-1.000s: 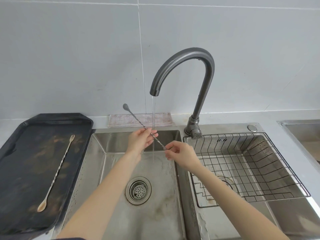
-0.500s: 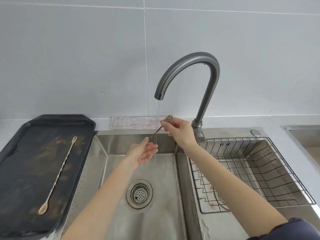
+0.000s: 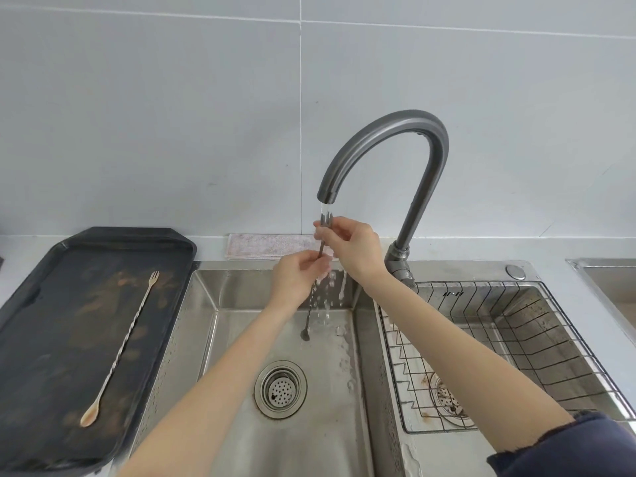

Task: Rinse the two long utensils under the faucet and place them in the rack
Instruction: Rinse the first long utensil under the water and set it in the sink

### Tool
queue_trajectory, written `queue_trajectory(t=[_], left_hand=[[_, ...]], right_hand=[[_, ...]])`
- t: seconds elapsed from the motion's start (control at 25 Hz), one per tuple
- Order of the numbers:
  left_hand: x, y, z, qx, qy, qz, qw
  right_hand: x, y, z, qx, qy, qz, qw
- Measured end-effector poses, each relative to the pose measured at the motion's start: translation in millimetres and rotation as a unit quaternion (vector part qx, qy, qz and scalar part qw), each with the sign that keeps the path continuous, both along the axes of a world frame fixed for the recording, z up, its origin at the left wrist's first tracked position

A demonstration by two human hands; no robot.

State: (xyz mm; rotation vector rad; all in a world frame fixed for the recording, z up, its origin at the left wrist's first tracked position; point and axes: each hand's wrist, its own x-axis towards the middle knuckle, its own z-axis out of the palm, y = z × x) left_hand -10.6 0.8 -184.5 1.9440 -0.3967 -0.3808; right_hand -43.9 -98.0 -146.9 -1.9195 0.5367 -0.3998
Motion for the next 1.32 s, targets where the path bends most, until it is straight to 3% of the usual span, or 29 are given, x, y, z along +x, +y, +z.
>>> queue_trajectory(t=[0.12,0.36,0.56,0.68,0.96,1.2,1.32], left_hand=[[-4,2,-1,-0.013,0.016,0.005,1.000],[-5,4,-4,0.071,-0.028,-0.013,0.997],[-2,3,-1,0.026,0.019,-0.051,0.998],[6,-1,5,0.045,0.011,-0.032,0.998],[14,-5,12,0.072,-0.053,-0.036,0.995],[10,-6,13,-0.024,0.039,-0.061,0.997],[11,-7,27,-0.055,0.025,-0.067,0.996]], right_hand=[[3,-4,6,-0.009,-0.018,0.024,1.000],[-1,3,-9,0.016,-0.024,0.072,0.997],[2,-2,2,0.075,-0.046,0.059,0.994],[1,-2,3,0.085,-0.039,0.055,0.994],[-25,-5,-31,-0.049,0.041,0.051,0.997],[-37,6,-72,-0.004,0.176,0.094,0.980],[-38,4,-81,-0.034,0.186,0.098,0.977]])
